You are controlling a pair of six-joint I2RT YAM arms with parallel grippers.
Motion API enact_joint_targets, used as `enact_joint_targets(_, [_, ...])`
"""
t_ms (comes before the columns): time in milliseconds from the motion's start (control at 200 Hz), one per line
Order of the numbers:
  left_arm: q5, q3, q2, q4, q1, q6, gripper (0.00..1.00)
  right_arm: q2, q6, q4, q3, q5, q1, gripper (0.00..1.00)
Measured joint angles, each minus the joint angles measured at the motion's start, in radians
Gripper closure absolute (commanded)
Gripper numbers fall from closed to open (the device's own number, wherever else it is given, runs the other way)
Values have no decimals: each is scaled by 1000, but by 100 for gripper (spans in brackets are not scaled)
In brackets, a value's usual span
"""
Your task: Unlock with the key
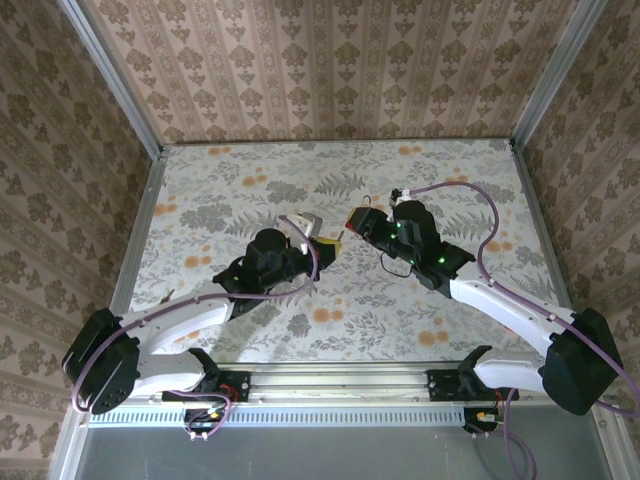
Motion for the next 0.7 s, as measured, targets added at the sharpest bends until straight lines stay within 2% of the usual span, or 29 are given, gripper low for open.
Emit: enact_joint_targets(700, [1,18,50,0,-1,-4,100,0,3,16,-4,27,45,91])
